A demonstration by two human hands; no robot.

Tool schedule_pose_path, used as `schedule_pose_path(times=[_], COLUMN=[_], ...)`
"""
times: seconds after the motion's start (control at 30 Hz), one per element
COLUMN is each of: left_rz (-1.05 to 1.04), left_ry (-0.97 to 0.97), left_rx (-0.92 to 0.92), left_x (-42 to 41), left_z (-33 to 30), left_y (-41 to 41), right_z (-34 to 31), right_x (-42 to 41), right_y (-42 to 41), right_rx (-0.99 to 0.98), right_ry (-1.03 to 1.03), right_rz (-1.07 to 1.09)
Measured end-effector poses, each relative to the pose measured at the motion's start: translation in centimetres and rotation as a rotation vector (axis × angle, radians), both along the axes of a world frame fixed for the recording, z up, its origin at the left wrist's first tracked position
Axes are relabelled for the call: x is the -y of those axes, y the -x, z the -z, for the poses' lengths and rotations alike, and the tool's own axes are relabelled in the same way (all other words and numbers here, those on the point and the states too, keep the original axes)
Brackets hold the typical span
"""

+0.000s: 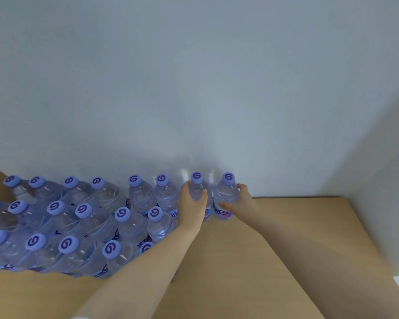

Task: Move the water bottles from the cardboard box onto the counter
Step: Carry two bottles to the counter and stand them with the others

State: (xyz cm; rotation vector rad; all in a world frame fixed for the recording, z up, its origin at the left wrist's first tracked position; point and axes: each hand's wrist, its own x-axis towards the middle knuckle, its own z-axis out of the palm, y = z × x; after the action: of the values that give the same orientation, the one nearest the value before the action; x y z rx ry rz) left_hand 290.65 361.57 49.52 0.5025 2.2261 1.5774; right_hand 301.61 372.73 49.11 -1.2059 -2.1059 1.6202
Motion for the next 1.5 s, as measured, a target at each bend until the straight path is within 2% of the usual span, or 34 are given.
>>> schedule_pose_path(times=[0.37, 0.53, 0.73, 0.87, 0.97, 1.07, 1.5], left_rz=[0.023, 0.084, 0.063, 0.024, 0.015, 0.016, 0.006], left_ry=[0.037, 0.068, 0.089, 0.139, 0.077, 0.023, 0.069], left_rx=[-0.004, -0.051, -0.076, 0.109, 0.189, 0.236, 0.175], left_x=[0.7, 1.1, 0.7, 0.1, -0.2, -0.4, -0.3], left_z=[-0.9, -0.9, 0.0, 0.9, 1.2, 1.1, 1.6], left_y=[0.8, 0.7, 0.3, -0.6, -0.8, -0.4, -0.5], right_z=[-1.4, -2.0, -1.6, -0.9, -0.4, -0.4, -1.2], right_x=[-0.8, -0.8, -0.1, 1.4, 1.6, 1.5, 1.3], right_y=[-0.7, -0.8, -0.5, 0.7, 1.0, 0.8, 0.2], right_rx=[0.126, 0.117, 0.027, 0.045, 0.058, 0.069, 0.06], right_ry=[-0.041, 0.081, 0.041, 0.007, -0.077, -0.094, -0.093], right_rz=[-0.079, -0.117, -0.102, 0.037, 0.115, 0.101, 0.037])
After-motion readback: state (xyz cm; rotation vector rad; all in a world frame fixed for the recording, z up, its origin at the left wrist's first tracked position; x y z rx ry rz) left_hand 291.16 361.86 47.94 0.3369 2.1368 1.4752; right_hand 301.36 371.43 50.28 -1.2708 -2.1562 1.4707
